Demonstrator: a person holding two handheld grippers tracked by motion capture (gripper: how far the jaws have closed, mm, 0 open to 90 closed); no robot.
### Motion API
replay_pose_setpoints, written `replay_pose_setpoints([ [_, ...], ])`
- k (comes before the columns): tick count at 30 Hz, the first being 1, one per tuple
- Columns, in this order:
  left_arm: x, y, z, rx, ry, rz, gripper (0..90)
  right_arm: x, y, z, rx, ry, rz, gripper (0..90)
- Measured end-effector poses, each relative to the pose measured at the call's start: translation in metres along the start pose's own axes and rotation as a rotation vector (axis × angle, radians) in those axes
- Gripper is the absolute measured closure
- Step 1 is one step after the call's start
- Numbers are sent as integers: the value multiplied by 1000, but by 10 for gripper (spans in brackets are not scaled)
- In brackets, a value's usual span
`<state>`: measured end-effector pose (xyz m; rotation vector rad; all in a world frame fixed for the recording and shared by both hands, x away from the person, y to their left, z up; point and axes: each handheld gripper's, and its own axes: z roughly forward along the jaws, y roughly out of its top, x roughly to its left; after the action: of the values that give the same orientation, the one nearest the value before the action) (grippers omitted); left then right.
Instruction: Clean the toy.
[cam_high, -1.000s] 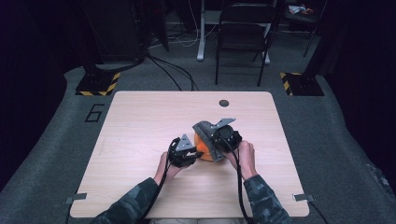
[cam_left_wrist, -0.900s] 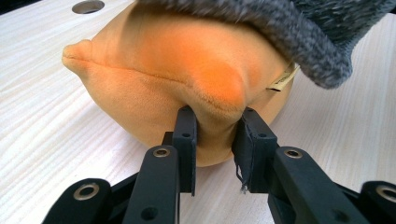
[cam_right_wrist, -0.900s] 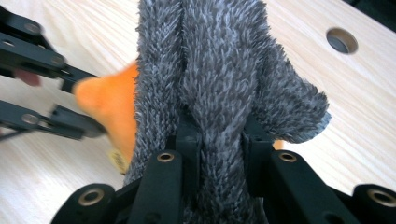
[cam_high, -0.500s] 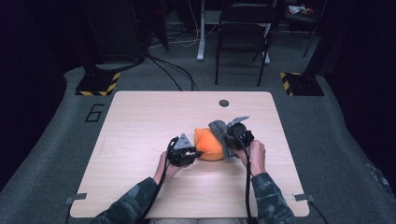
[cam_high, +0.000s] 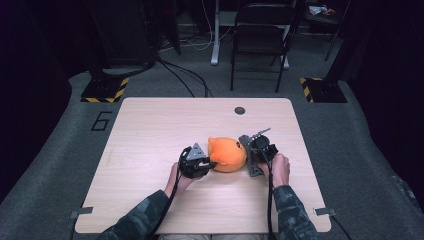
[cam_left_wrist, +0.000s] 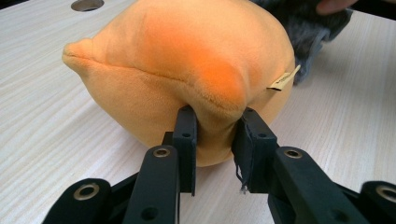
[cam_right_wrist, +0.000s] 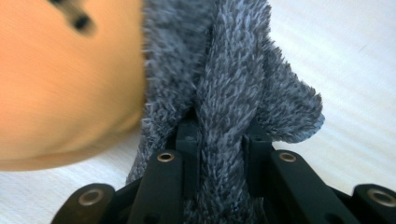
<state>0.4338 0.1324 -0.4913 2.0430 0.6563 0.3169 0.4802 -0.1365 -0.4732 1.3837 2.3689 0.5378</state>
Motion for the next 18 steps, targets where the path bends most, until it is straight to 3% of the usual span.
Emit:
replay_pose_setpoints([
  [4,2,-1,0,1,1,-7,713,-4,-2,12,38,-3,-2,737],
  [7,2,-1,-1,4,6,-4,713,-5,-1,5,26,-14,-1,738],
  [14,2,-1,0,-4,4,-11,713,-7,9,-32,-85,-21,-10,739],
  [18,3,-1,-1,6,1,-6,713,-2,16,-60,-184,-14,-18,739],
])
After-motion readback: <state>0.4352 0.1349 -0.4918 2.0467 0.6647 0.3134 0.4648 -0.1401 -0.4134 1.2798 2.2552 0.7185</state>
